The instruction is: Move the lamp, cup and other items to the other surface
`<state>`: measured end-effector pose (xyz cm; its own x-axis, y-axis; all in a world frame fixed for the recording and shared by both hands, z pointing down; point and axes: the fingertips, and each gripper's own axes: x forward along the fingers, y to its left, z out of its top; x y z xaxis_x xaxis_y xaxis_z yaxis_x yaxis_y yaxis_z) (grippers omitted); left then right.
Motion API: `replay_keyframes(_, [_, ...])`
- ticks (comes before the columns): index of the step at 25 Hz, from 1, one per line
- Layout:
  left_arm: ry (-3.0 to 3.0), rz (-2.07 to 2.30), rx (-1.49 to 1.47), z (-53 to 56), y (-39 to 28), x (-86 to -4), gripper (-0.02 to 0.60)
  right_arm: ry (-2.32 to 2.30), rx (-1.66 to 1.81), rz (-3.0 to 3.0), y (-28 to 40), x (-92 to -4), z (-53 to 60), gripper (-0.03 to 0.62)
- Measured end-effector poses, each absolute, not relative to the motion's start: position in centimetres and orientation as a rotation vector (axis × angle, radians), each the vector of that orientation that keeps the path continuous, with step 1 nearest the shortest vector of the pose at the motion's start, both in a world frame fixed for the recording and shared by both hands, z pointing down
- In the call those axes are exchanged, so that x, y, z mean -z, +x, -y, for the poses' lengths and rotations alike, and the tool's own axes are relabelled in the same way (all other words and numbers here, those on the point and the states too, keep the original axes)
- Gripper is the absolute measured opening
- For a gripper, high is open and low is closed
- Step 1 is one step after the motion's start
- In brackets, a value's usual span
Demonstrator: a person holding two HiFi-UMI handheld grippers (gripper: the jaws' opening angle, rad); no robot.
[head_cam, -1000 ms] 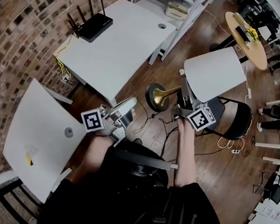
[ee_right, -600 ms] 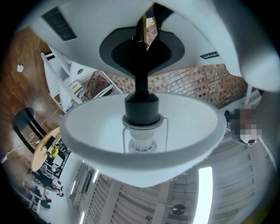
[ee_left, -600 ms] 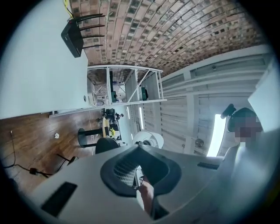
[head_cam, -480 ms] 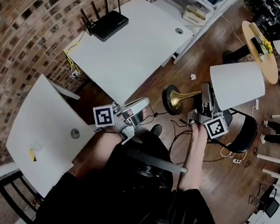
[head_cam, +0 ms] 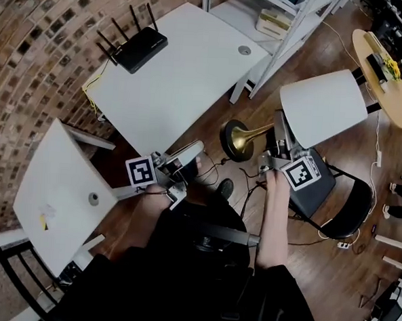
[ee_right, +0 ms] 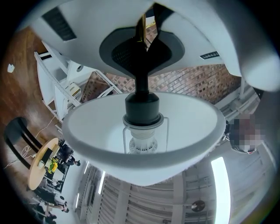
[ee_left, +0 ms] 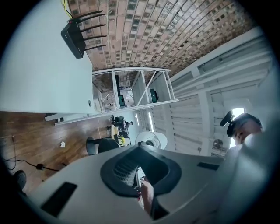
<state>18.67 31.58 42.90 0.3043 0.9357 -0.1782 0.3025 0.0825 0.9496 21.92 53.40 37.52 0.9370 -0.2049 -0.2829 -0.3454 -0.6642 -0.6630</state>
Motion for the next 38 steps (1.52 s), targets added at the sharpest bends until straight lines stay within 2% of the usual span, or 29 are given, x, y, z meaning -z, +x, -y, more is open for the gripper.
replay_keyframes(6, [1.511,-1.142,-0.674,-38.1,19.1,-42.6,0.002,-2.279,-0.203,-0.487,24.6,-38.0,-59.5,0.069])
replay_keyframes(15, [1.583,-1.110,-0.604,-41.9,22.1,-41.8,0.002,-2.246,-0.129,-0.593,29.3,-39.2,-62.0,0.067])
replay_keyframes(29, [1.487,-1.158,-0.599,-41.2,38.3,-41.7,0.002,-2.299,-0.121,-0.566,44.5,-38.3,-60.4,0.067])
replay_keyframes(38, [1.459,-1.124,-0.595,-38.2,45.0,-42.4,0.002,-2.372,-0.099,-0.493,54.4,-40.1,-59.3,0.069])
